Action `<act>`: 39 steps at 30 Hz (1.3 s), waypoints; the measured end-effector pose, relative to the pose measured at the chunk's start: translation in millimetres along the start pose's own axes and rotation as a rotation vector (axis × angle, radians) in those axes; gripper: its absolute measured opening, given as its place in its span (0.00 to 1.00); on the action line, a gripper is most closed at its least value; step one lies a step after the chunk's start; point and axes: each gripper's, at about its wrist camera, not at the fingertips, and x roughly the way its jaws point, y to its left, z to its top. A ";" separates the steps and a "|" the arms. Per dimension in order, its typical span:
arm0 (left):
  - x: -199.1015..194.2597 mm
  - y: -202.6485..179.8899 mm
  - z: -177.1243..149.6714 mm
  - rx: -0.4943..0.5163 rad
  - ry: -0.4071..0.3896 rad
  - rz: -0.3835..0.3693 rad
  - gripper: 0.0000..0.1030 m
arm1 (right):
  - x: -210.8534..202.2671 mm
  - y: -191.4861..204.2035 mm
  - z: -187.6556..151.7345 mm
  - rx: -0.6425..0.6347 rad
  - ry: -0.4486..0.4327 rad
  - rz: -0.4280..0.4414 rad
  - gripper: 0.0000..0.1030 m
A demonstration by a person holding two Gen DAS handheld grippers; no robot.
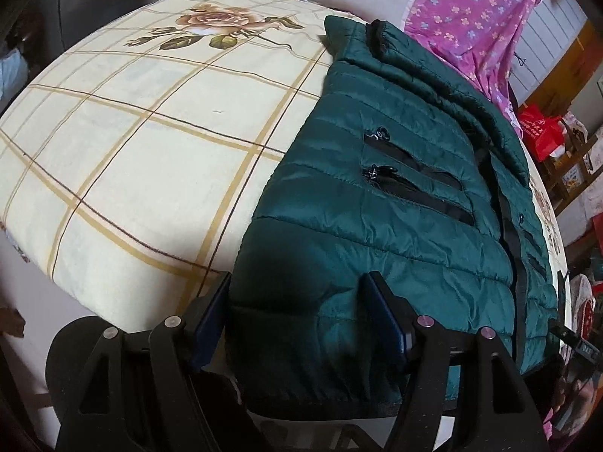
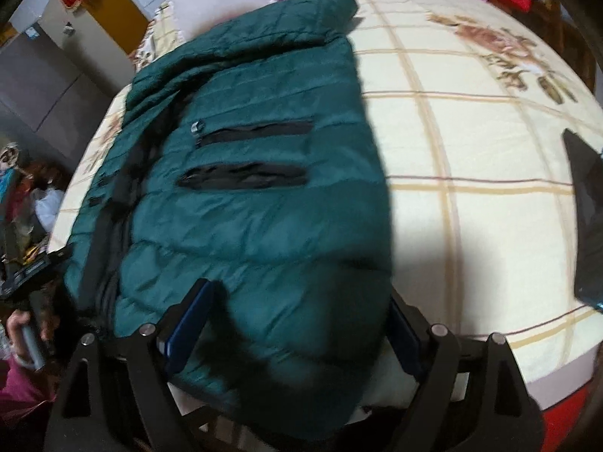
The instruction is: Fold large clothes
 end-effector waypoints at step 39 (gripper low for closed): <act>-56.3 -30.4 31.3 0.092 -0.221 -0.053 0.00 | -53.5 20.3 37.8 -0.080 -0.244 0.187 0.20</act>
